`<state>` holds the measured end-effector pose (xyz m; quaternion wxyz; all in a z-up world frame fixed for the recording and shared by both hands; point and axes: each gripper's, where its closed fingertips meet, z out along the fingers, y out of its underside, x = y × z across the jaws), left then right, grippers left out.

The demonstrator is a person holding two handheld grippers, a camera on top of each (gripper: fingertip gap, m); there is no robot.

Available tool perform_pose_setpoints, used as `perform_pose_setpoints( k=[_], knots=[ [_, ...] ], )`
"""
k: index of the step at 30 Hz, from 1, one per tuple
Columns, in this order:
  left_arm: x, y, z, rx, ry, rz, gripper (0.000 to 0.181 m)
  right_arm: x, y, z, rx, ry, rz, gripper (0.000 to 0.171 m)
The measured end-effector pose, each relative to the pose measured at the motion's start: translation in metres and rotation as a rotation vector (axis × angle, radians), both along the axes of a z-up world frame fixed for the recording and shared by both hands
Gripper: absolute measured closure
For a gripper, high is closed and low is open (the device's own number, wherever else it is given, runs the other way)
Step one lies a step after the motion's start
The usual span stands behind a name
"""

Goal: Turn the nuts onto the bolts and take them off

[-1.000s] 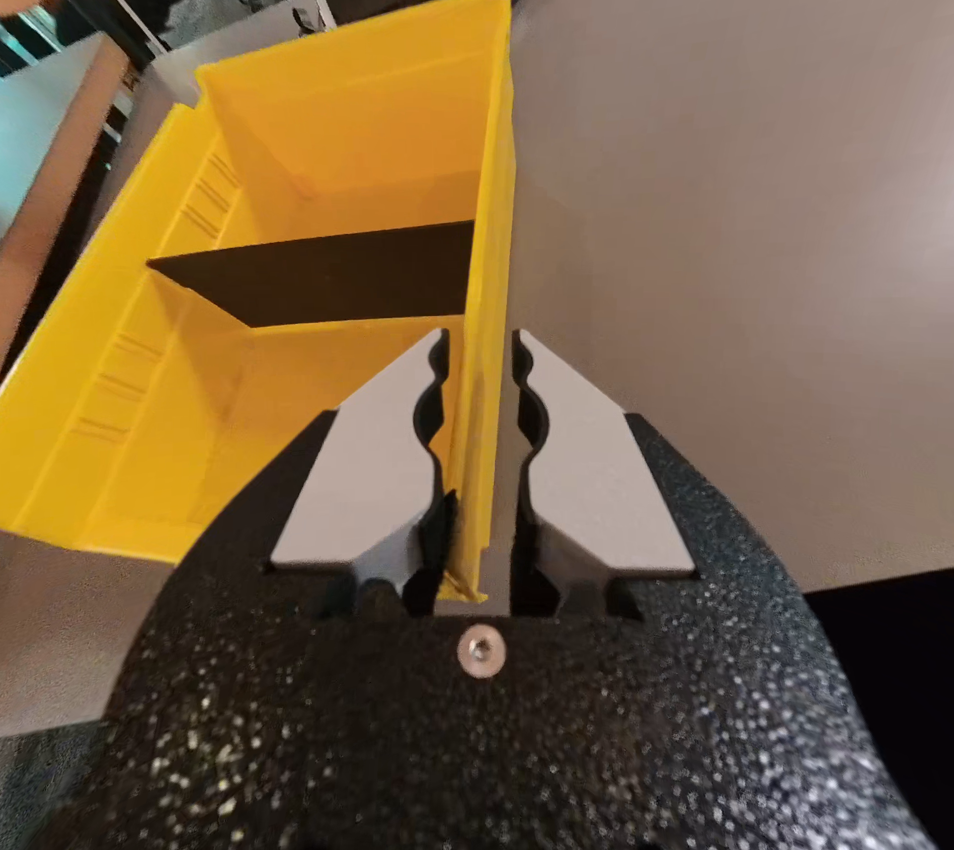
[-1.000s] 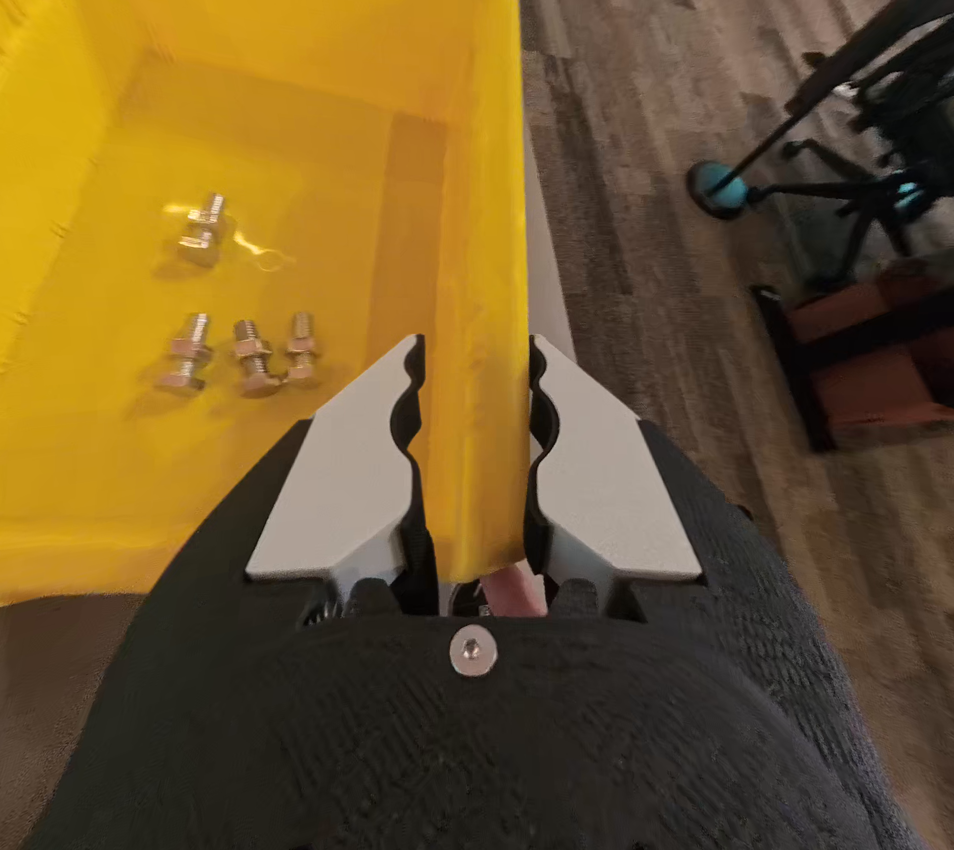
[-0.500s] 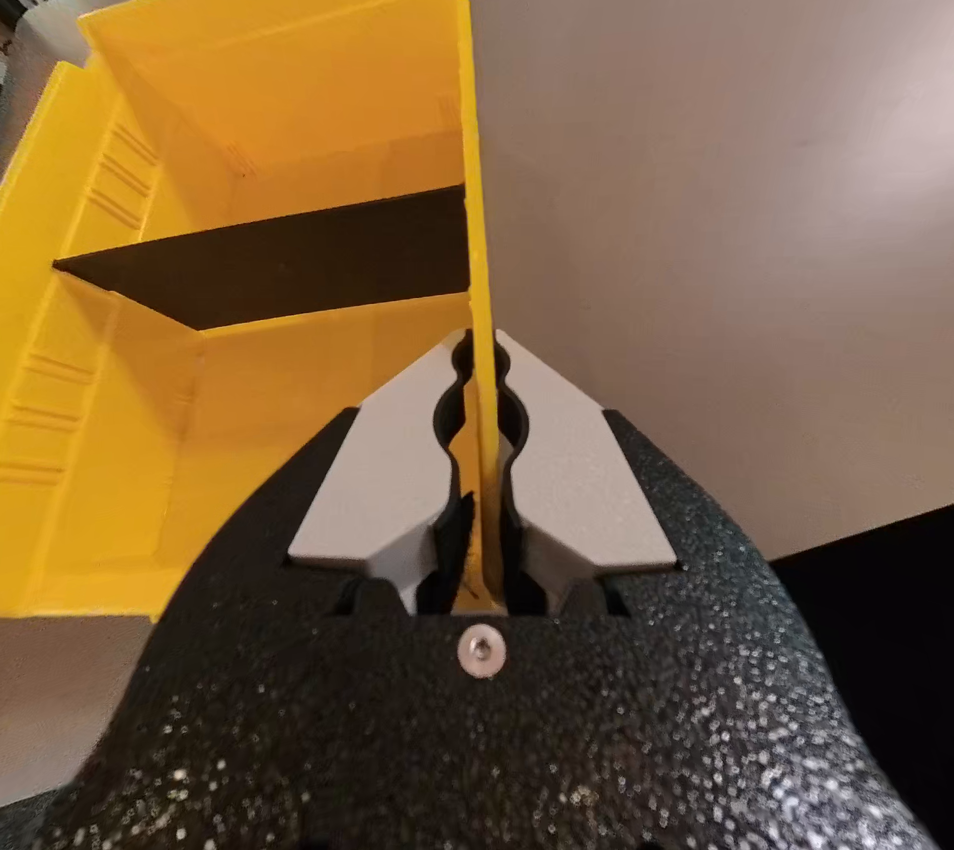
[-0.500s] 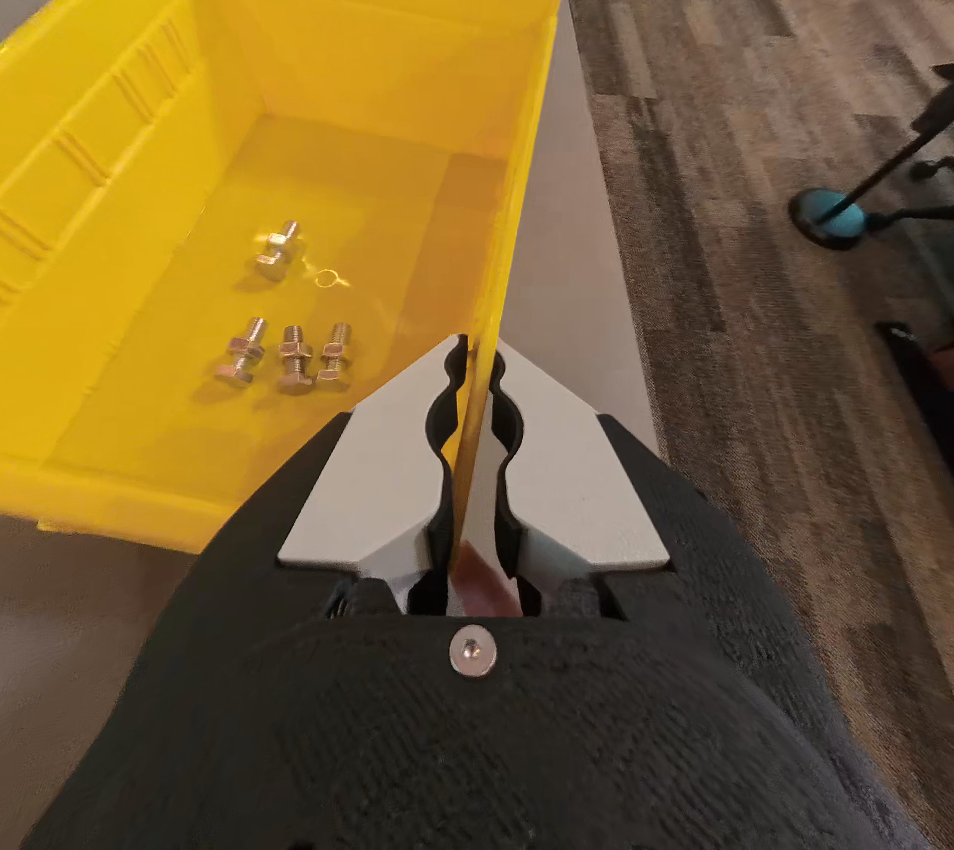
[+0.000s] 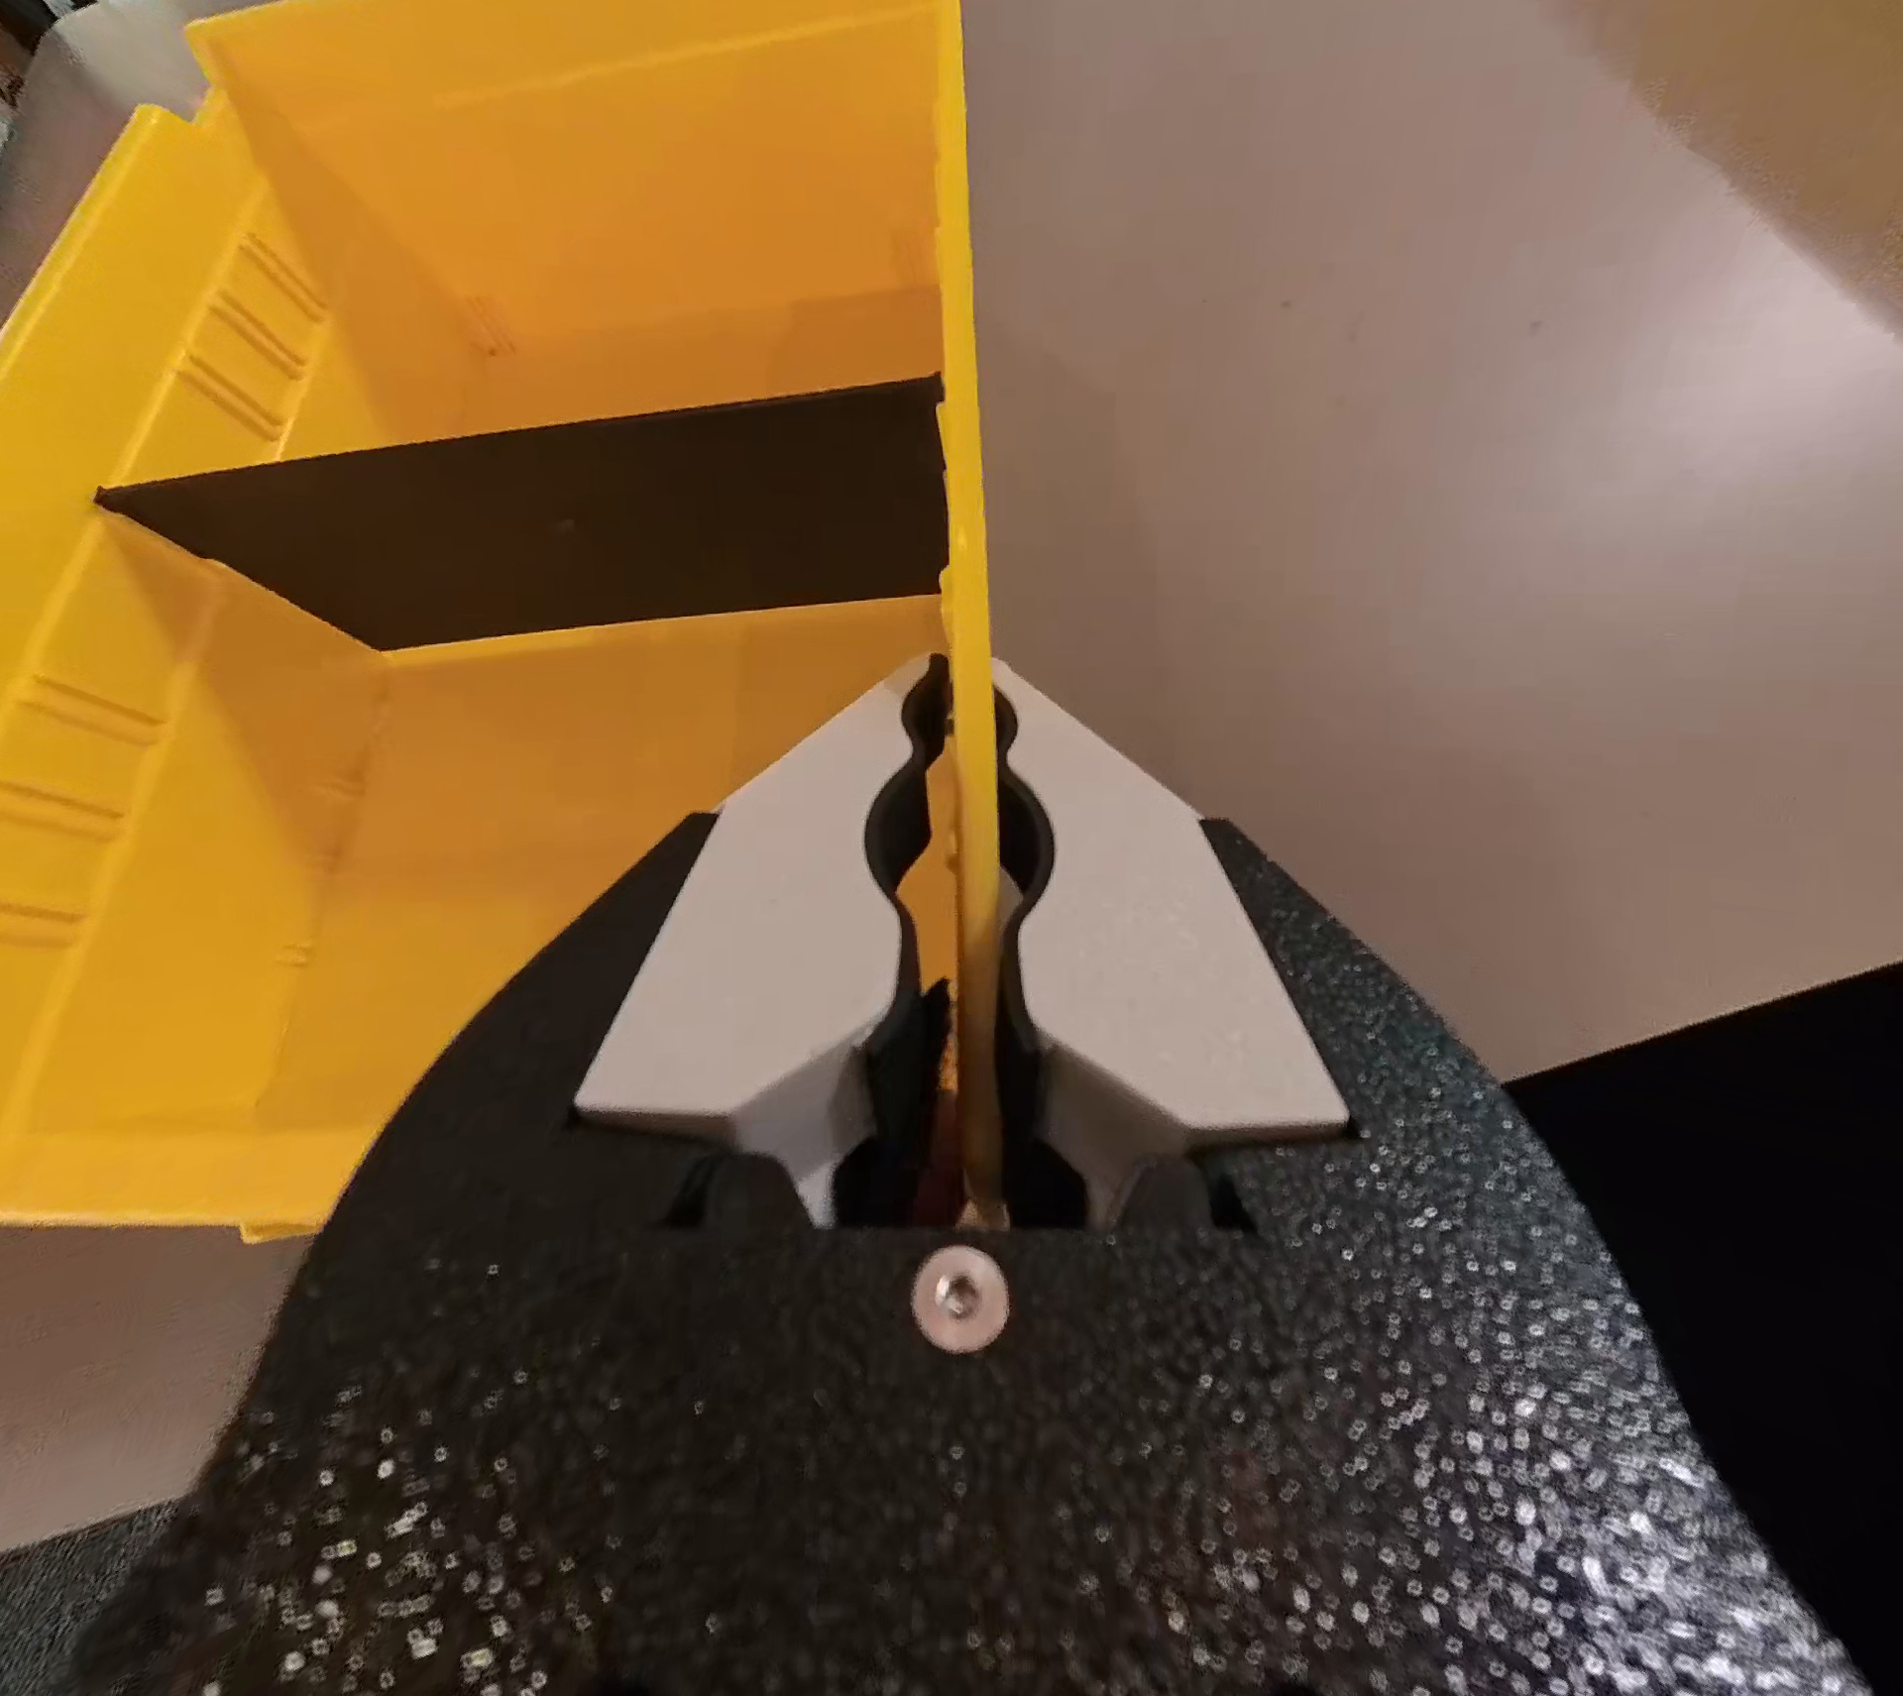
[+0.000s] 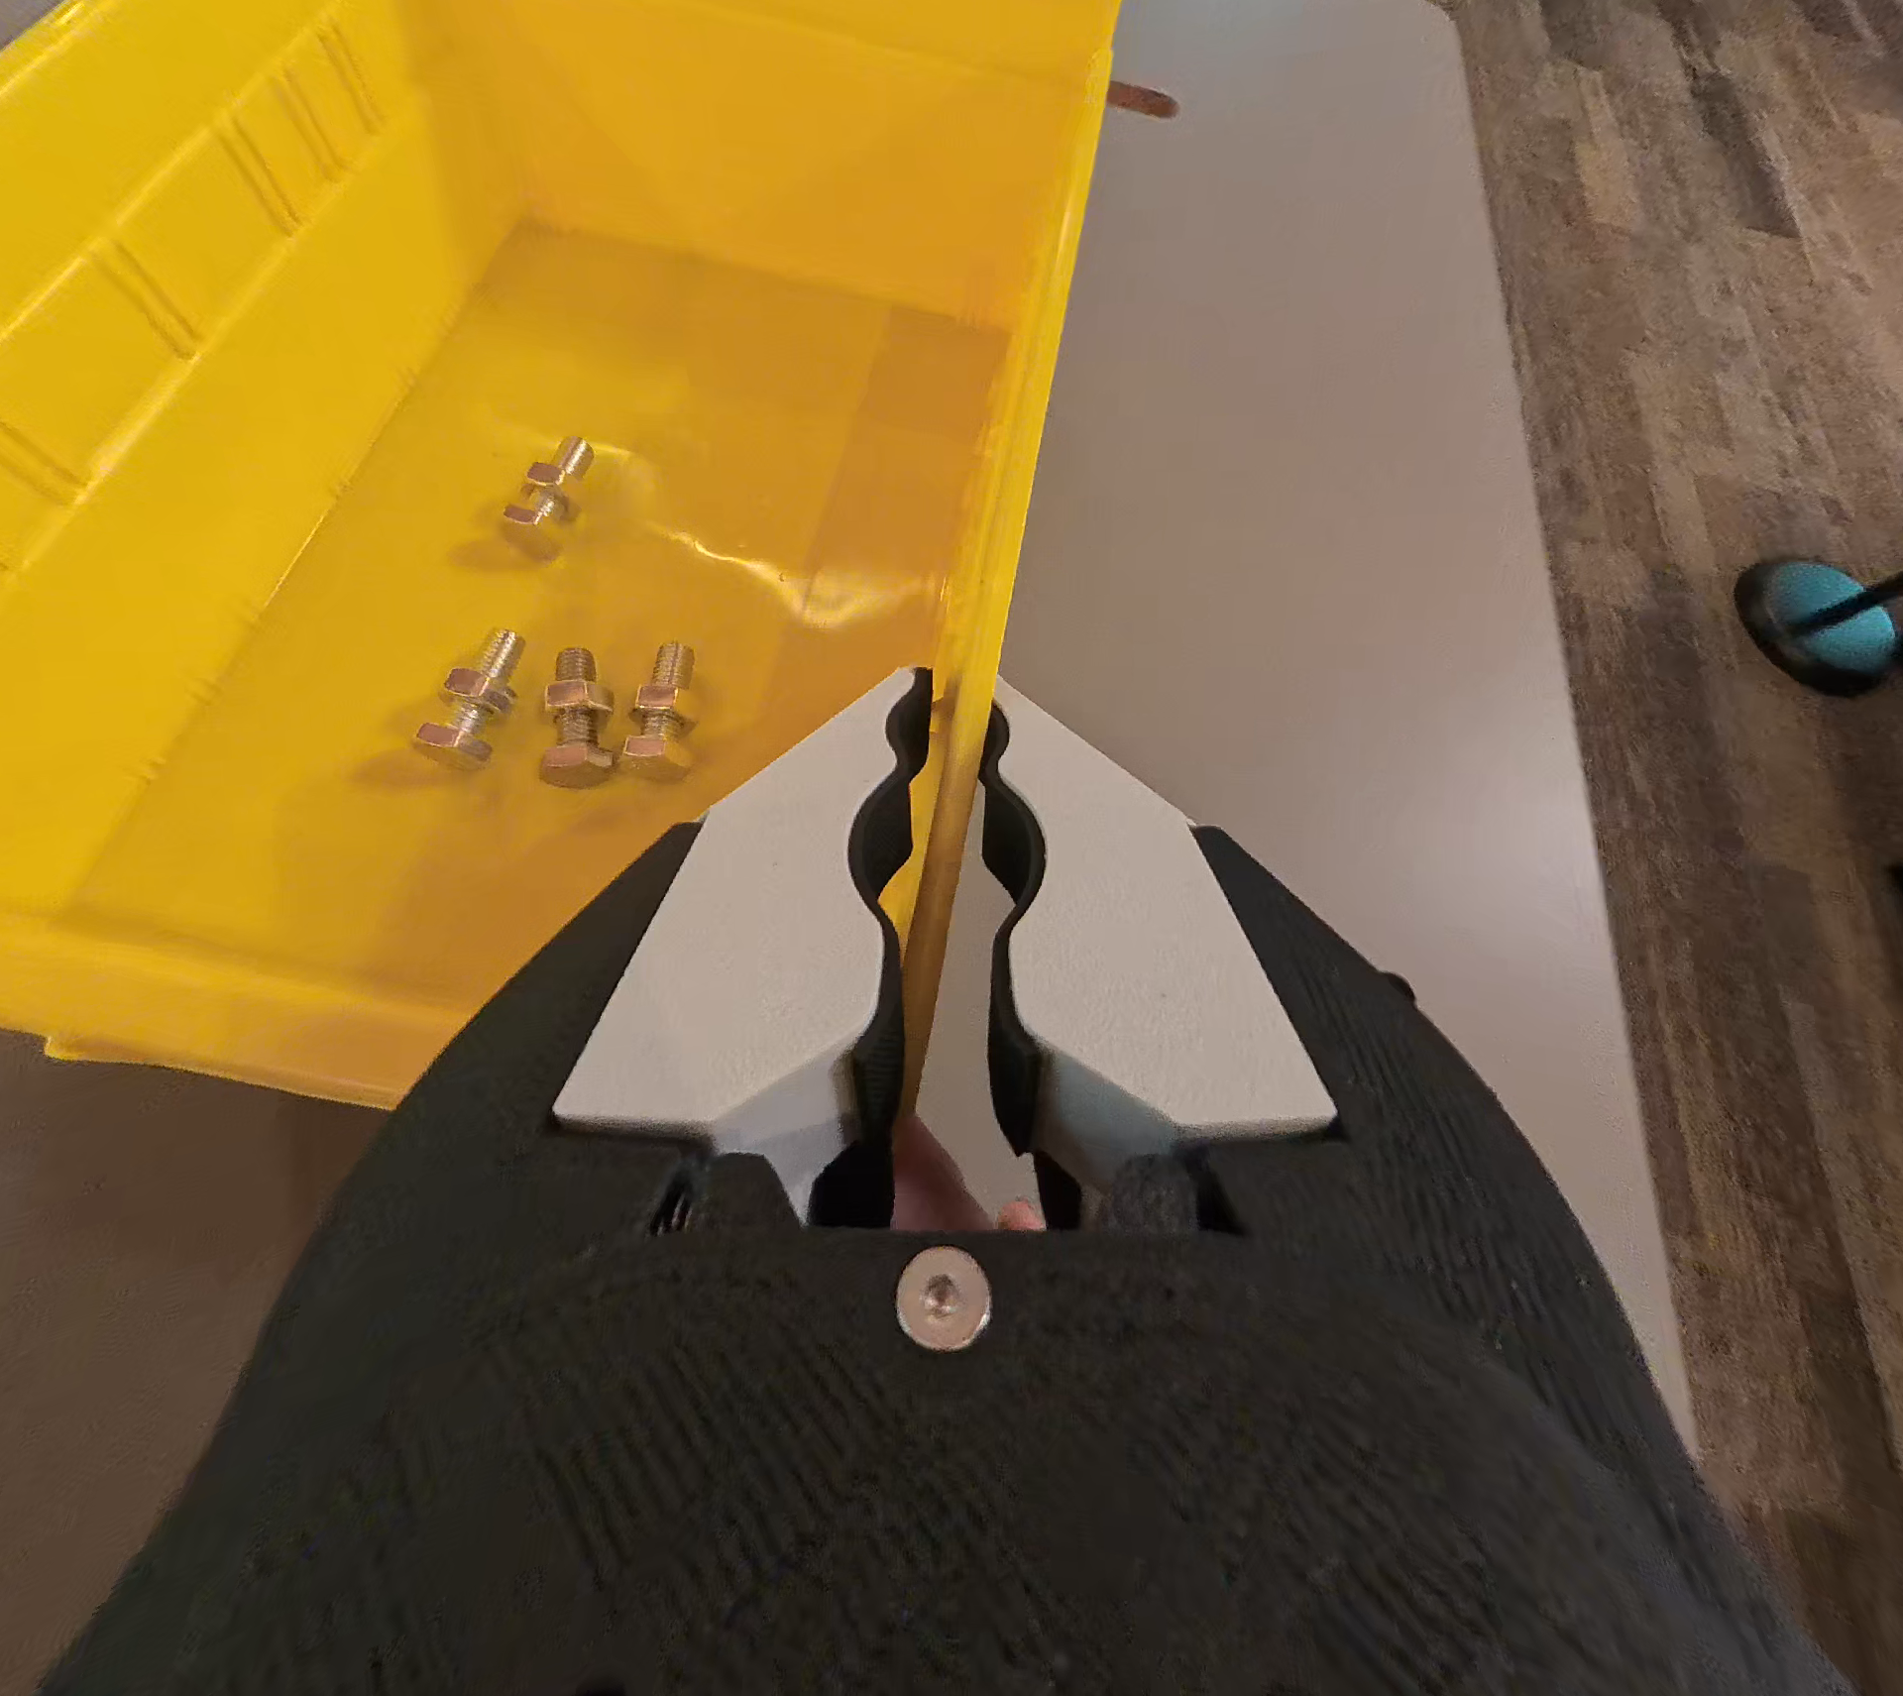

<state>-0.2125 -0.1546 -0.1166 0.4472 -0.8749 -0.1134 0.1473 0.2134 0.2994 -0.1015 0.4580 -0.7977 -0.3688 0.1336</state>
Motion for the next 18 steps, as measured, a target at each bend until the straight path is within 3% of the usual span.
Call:
perform_pose_setpoints(
  k=[1, 13, 16, 18],
  knots=[
    [0.001, 0.000, 0.000, 0.001, 0.001, 0.000, 0.179, -0.008, -0.003, 0.000, 0.004, -0.002, 0.013, 0.166],
    [0.003, -0.001, -0.002, -0.028, 0.023, 0.012, 0.178, -0.108, -0.064, -0.001, 0.060, -0.002, 0.202, 0.156],
    [0.004, 0.000, -0.016, -0.090, 0.011, 0.005, 0.173, -0.131, -0.081, 0.001, 0.092, 0.027, 0.235, 0.154],
    [0.005, 0.001, -0.026, -0.131, 0.019, -0.007, 0.171, -0.149, -0.096, 0.002, 0.108, 0.058, 0.271, 0.143]
  ],
)
